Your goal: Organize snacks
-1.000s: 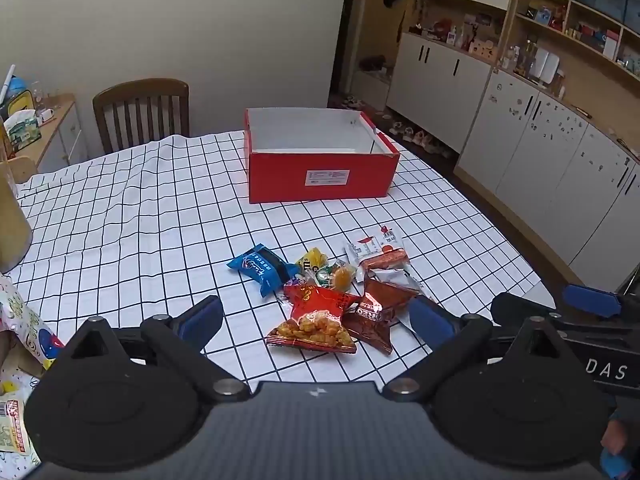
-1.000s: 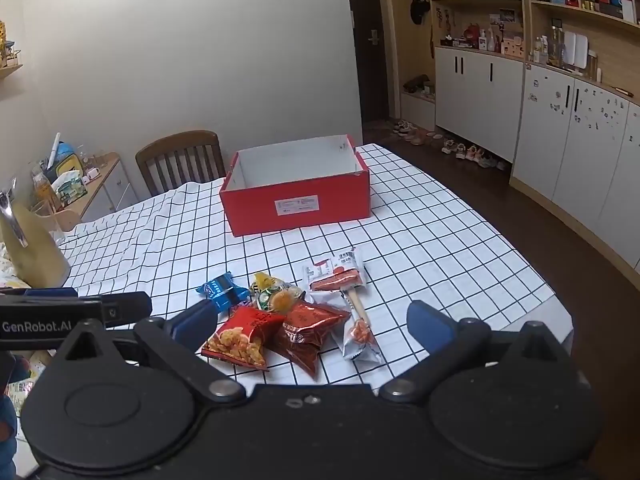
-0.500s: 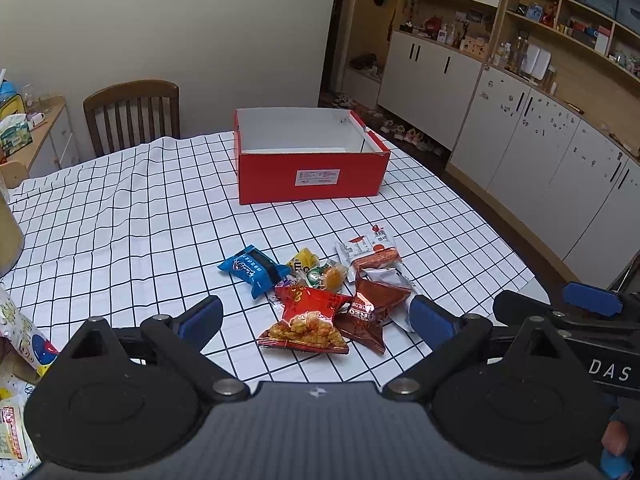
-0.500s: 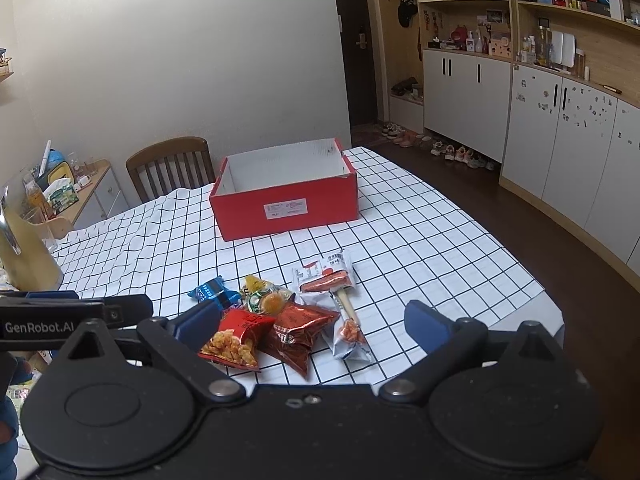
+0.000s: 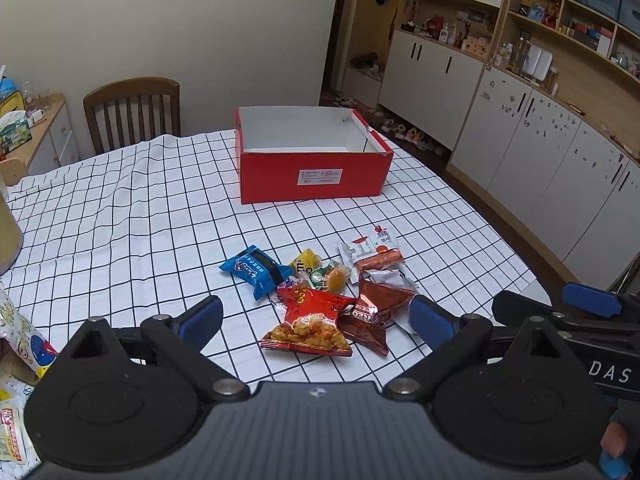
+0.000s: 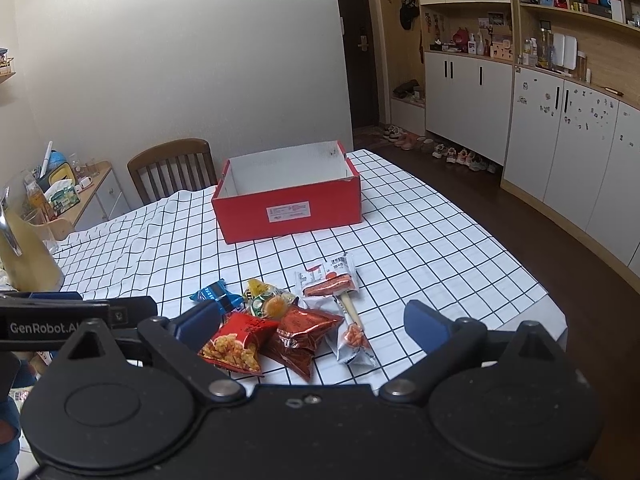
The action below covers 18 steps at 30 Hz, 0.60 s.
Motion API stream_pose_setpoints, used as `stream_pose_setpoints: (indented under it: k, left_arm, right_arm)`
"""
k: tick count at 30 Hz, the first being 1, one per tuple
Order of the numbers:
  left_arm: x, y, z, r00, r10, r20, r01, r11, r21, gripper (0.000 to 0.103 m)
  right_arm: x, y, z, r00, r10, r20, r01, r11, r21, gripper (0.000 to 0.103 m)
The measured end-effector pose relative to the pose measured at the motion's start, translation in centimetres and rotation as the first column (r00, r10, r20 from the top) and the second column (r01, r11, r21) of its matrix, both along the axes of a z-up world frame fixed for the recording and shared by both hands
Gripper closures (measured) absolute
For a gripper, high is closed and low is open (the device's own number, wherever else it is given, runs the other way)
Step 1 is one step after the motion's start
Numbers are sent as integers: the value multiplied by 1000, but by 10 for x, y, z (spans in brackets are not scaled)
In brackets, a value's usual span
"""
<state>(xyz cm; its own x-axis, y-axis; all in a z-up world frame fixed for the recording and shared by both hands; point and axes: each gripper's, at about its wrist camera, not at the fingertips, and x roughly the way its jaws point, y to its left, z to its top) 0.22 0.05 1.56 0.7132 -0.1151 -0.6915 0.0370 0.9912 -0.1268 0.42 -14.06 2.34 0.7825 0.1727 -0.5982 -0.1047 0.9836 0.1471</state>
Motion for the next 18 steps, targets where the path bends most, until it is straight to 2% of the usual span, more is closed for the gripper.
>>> stream_pose_setpoints:
  k: [5,12,18]
  left_arm:
    - [3,2,-2,1000,-6,-8,6,1000,3,3]
    - [15,7,-9,1000,14,-26,-14,1000,-11,3]
    - [30,24,-20,996,81,-41,-81,997,-5,3]
  right_arm:
    - [4,1,-2,999,-4,-32,5,1000,28,4]
    - [13,5,-3,999,19,-27,-19,1000,-18,4]
    - [38,0,-16,998,30,-54,-29,999,12,6]
